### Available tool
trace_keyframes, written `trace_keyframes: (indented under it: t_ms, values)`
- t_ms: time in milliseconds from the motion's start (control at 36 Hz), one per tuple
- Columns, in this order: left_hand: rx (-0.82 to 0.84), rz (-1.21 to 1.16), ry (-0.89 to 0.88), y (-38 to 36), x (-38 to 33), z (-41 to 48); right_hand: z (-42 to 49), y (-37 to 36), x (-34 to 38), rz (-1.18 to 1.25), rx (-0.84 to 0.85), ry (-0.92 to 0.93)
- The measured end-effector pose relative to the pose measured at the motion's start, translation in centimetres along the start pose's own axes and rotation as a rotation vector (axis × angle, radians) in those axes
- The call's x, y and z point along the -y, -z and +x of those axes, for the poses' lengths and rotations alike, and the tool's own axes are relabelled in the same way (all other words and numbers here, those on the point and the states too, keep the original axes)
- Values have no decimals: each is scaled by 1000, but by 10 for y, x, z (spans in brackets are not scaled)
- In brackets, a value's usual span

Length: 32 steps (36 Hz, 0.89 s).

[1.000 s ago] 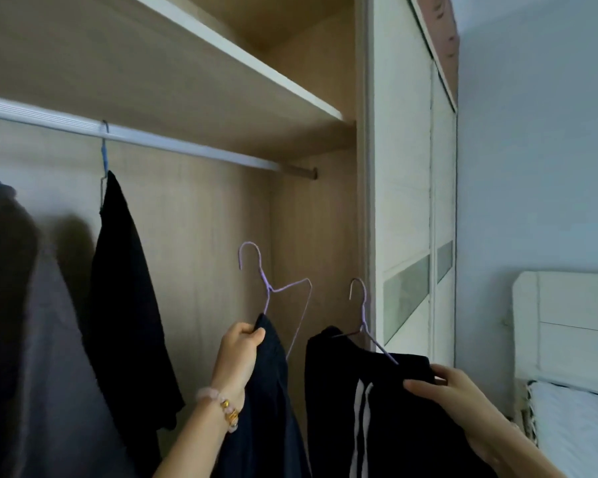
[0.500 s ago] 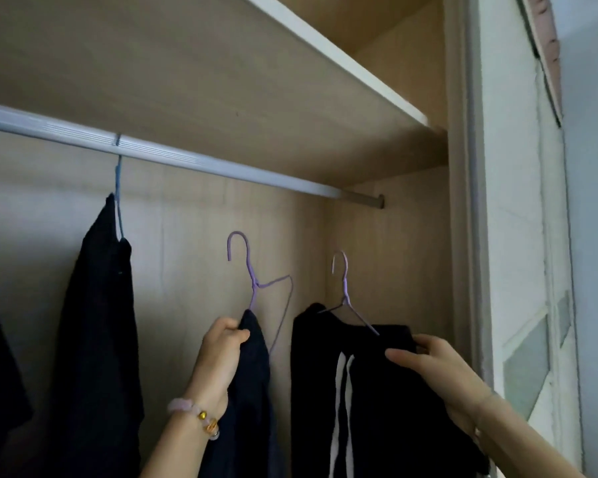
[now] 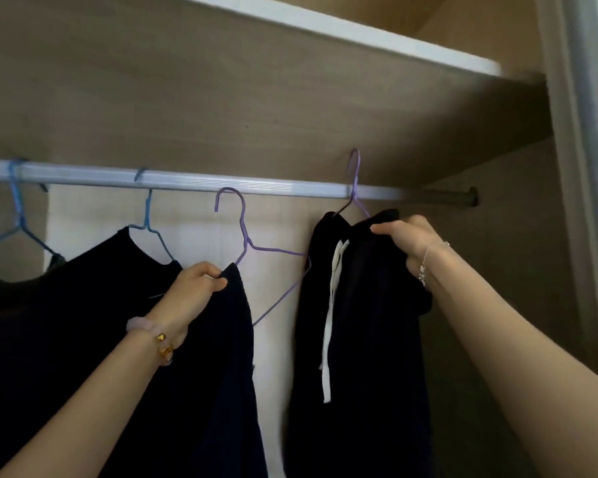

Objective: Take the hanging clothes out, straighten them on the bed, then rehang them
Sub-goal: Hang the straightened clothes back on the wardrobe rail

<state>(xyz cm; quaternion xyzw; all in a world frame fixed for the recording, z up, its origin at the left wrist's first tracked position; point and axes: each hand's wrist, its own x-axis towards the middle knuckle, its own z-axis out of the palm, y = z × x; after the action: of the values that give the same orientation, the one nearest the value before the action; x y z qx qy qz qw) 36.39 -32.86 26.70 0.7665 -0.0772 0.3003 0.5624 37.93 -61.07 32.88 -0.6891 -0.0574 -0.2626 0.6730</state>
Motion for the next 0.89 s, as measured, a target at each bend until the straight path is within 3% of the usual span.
trace_keyframes:
  t_ms: [306, 389, 444, 528, 583, 667, 750, 889]
  values:
    - [-157, 246, -127, 20, 1, -6, 24, 23, -43, -105, 81, -138]
    - [-203, 311, -142, 24, 2, -13, 22, 30, -44, -204, 69, -87]
    - [-236, 339, -153, 27, 1, -17, 18, 27, -41, -475, 11, 37]
    - [-276, 353, -164, 33, -2, -22, 3, 16, -45, -762, -242, 409]
    - [-279, 328, -164, 38, -6, -24, -16, 4, -54, -698, -338, 727]
    - [-279, 215, -168, 47, -12, -26, -54, -19, -83, -426, -202, 996]
    - [-286, 127, -157, 54, -14, -28, -89, -49, -124, -296, 42, 864]
    - [-268, 84, -159, 58, -23, -36, -97, -104, -178, -106, 543, 211]
